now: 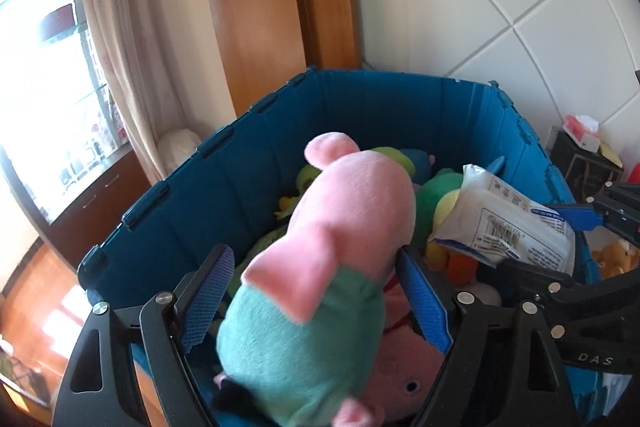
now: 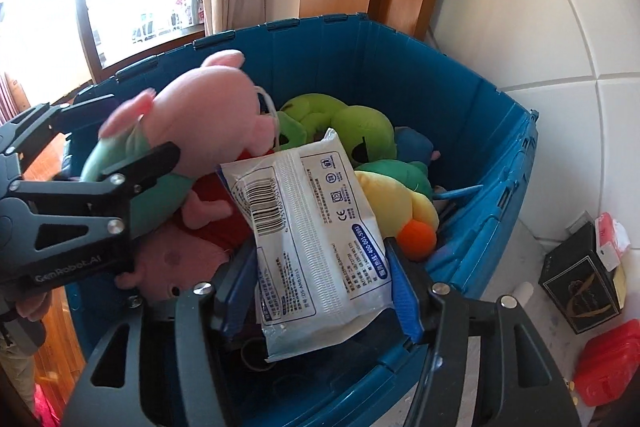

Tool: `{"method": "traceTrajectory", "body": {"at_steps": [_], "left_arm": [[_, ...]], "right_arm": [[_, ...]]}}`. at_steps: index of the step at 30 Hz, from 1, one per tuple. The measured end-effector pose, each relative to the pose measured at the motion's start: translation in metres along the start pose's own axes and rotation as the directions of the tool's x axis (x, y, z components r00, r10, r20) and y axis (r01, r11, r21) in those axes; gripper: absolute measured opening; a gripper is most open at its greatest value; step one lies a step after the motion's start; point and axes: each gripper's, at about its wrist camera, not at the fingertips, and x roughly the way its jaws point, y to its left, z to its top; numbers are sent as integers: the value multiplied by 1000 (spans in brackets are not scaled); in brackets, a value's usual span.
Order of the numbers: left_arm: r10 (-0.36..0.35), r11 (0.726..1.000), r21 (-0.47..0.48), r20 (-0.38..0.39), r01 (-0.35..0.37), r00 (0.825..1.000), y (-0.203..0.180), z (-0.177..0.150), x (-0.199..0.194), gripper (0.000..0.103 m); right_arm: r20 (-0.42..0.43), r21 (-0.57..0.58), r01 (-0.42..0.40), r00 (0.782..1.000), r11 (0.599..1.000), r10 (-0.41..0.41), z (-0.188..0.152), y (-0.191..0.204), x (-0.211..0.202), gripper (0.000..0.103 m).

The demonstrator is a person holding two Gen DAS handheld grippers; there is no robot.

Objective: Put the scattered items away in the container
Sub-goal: 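Carry the pig and medicine pack over the blue crate and open both tools, then return both tools to the table toward the brown bear plush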

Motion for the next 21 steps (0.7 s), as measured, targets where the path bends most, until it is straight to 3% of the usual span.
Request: {"method": "traceTrajectory", "body": {"at_steps": [6, 9, 11, 13, 21], "left_arm": [[3, 1000, -5, 33, -3, 999, 10, -6, -16, 88], [-6, 1000, -17, 54, 6, 999, 13, -9, -26, 93], [-1, 1000, -26, 76, 3, 997, 10, -10, -34, 102], [2, 1000, -26, 101, 1, 995, 5, -10, -42, 102], [-75, 997, 13, 163, 74, 984, -50, 3, -77, 102]], "right_arm": [[22, 11, 3, 1000, 1000, -3, -8, -4, -8, 80], [46, 21, 3, 999, 1000, -4, -12, -7, -21, 82], [65, 30, 10, 998, 999, -12, -17, -11, -31, 90], [88, 45, 20, 996, 999, -24, -23, -18, -42, 103], [171, 161, 69, 980, 984, -97, -71, -64, -100, 103]]}}
